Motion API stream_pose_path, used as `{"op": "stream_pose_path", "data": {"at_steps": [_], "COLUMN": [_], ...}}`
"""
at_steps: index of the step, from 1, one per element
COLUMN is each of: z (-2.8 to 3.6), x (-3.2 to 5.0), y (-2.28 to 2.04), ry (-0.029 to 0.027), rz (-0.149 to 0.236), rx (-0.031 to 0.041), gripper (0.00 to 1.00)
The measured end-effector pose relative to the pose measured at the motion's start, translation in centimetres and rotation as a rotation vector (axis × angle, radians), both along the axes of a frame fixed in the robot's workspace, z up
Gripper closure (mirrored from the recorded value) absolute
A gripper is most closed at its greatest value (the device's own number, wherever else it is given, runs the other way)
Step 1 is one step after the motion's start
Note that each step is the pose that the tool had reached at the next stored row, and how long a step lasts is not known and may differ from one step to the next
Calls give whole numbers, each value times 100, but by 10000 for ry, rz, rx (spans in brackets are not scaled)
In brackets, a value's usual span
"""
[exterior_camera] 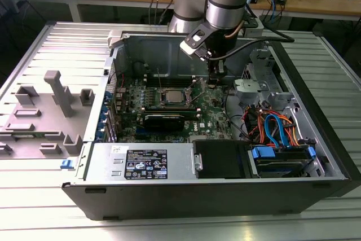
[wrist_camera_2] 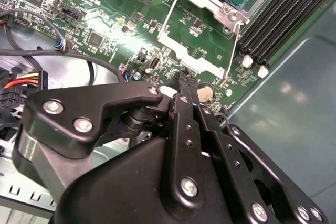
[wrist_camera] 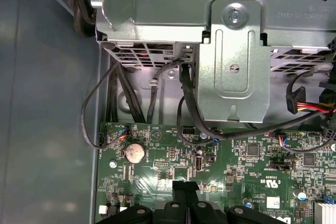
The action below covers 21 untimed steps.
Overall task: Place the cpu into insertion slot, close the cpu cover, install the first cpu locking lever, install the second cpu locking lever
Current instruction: 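Close the cpu cover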
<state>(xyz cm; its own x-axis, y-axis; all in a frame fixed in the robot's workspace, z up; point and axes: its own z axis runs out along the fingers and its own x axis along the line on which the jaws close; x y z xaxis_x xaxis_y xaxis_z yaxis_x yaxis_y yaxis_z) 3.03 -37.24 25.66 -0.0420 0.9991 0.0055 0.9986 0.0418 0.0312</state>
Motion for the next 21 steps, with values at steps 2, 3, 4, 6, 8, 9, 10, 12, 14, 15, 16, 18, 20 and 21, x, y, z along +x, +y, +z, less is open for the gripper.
{"op": "stream_pose_path", "data": {"at_steps": [2, 3, 4, 6, 8, 9, 10, 12, 14, 15, 16, 18, 20, 21], "z": [-39, -53, -57, -65, -69, -69, -70, -70, -70, -70, -70, -70, -70, -70], "x": [0, 0, 0, -12, -32, -42, -53, -79, -108, -121, -132, -154, -176, -182], "y": [0, 0, -1, 0, -1, -1, -1, 0, 0, -1, -1, 0, 0, 0], "ry": [15, 31, 38, 45, 51, 51, 51, 50, 51, 51, 51, 50, 51, 51], "rz": [-1, 0, 0, 1, 0, 0, 0, 0, -1, 0, -1, 0, 0, 0], "rx": [-2, -2, -3, -4, -4, 4, 10, 21, 28, 29, 31, 48, 58, 59], "gripper": [89, 89, 89, 89, 89, 89, 89, 89, 89, 89, 89, 89, 89, 89]}}
